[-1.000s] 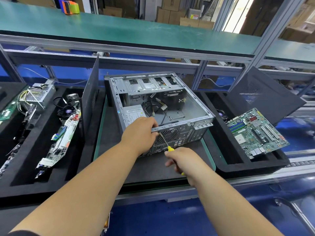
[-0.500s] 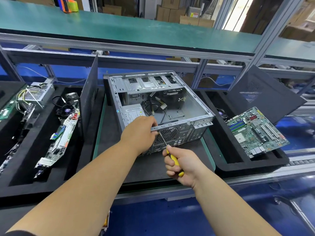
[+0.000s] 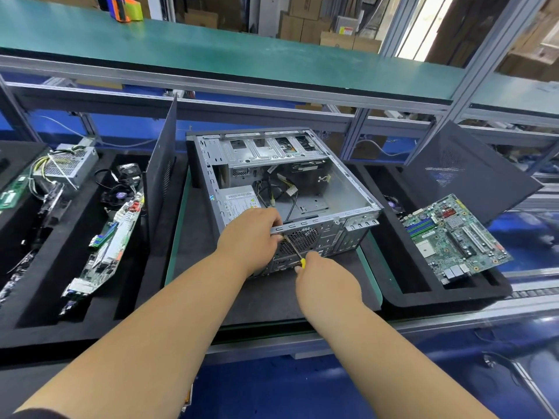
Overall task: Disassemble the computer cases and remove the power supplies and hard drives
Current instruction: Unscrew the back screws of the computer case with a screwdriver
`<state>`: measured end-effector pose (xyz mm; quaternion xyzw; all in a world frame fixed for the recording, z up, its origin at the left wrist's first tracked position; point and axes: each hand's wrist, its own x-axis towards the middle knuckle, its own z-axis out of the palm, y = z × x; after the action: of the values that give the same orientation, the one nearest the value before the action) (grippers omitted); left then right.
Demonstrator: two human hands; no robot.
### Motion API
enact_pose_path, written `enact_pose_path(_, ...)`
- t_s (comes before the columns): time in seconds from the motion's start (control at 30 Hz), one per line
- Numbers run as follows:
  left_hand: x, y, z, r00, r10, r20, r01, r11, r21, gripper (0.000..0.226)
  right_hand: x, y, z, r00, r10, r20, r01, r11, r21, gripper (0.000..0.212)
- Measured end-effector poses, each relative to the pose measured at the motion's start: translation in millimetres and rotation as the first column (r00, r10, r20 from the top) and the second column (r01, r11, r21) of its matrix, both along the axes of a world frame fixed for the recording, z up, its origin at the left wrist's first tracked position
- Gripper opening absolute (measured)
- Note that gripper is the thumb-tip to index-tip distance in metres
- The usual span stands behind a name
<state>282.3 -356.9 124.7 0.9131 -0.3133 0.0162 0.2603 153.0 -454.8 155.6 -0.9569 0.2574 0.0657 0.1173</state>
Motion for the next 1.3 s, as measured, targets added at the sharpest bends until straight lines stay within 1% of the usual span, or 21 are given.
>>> enact_pose_path(0.13,0,0,0,1.0,-0.003,-0.006,0.003,1.0,0.0,0.012,7,10,3,0.996,0.011,-0.09,-0.027,0.983,-0.182,0.027)
enact_pose_path(0.27,0,-1,-1,1.0,-0.004,-0.002,0.004,1.0,-0.003,0.013,13,20,2,0.99,0.012,-0.139,-0.044,0.972,-0.229,0.032)
enact_pose_path(0.37,0,-1,-1,1.0,-0.004,-0.004,0.004,1.0,-0.005,0.015,9,20,4,0.991,0.063,-0.115,-0.093,0.957,-0.275,0.031)
enact_pose_path(0.4,0,-1,-1,1.0,-0.005,-0.004,0.005,1.0,-0.006,0.017,7,17,5,0.993,0.078,-0.088,-0.098,0.964,-0.248,0.026)
enact_pose_path(0.43,0,-1,-1,1.0,-0.006,-0.002,0.006,1.0,-0.007,0.018,5,14,7,0.996,0.08,-0.049,-0.087,0.981,-0.171,0.019)
enact_pose_path(0.47,0,-1,-1,1.0,-0.007,0.0,0.007,1.0,-0.009,0.017,2,9,8,0.998,0.059,-0.009,-0.059,0.998,-0.038,0.012)
enact_pose_path(0.5,1,-1,-1,1.0,-0.006,0.005,0.006,1.0,-0.011,0.016,0,4,9,1.0,0.02,0.015,-0.022,0.99,0.138,0.008)
enact_pose_path(0.53,0,-1,-1,1.0,-0.004,0.011,0.005,1.0,-0.015,0.014,-2,-1,8,0.999,-0.039,0.032,0.026,0.939,0.343,0.007)
enact_pose_path(0.57,0,-1,-1,1.0,-0.003,0.016,0.003,1.0,-0.019,0.014,-4,-7,5,0.991,-0.124,0.041,0.082,0.836,0.542,0.011)
enact_pose_path(0.6,0,0,-2,1.0,-0.002,0.021,0.002,1.0,-0.023,0.013,-5,-12,1,0.976,-0.217,0.032,0.13,0.688,0.714,0.019)
enact_pose_path(0.63,0,0,-2,1.0,-0.001,0.023,0.002,1.0,-0.024,0.013,-6,-17,-3,0.955,-0.298,-0.007,0.166,0.51,0.844,0.026)
enact_pose_path(0.67,0,0,-3,1.0,-0.001,0.025,0.002,1.0,-0.025,0.013,-7,-21,-7,0.932,-0.357,-0.063,0.185,0.318,0.93,0.029)
enact_pose_path(0.7,0,0,-3,1.0,-0.002,0.026,0.003,1.0,-0.024,0.013,-8,-24,-11,0.911,-0.391,-0.132,0.193,0.123,0.973,0.029)
enact_pose_path(0.73,1,0,-3,1.0,-0.005,0.027,0.006,1.0,-0.023,0.013,-9,-28,-15,0.895,-0.398,-0.204,0.196,-0.061,0.979,0.028)
enact_pose_path(0.77,1,0,-3,1.0,-0.008,0.029,0.009,1.0,-0.024,0.013,-10,-30,-20,0.886,-0.382,-0.262,0.194,-0.208,0.959,0.028)
enact_pose_path(0.8,1,1,-3,0.999,-0.011,0.032,0.012,1.0,-0.024,0.013,-12,-31,-24,0.887,-0.357,-0.293,0.186,-0.304,0.934,0.029)
enact_pose_path(0.83,1,1,-3,0.999,-0.013,0.035,0.014,1.0,-0.025,0.014,-12,-31,-29,0.892,-0.336,-0.302,0.178,-0.354,0.918,0.032)
enact_pose_path(0.97,2,1,-4,0.999,-0.019,0.045,0.02,0.999,-0.028,0.015,-11,-30,-39,0.905,-0.317,-0.286,0.118,-0.458,0.881,0.042)
enact_pose_path(1.0,2,1,-4,0.999,-0.02,0.046,0.021,0.999,-0.026,0.015,-10,-31,-38,0.91,-0.317,-0.268,0.101,-0.457,0.884,0.046)
enact_pose_path(1.17,1,1,-4,0.999,-0.017,0.052,0.019,0.999,-0.026,0.016,-7,-37,-33,0.929,-0.303,-0.212,0.121,-0.29,0.949,0.052)
enact_pose_path(1.3,2,1,-3,0.998,-0.023,0.054,0.025,0.999,-0.024,0.015,-12,-35,-33,0.924,-0.309,-0.224,0.142,-0.266,0.953,0.053)
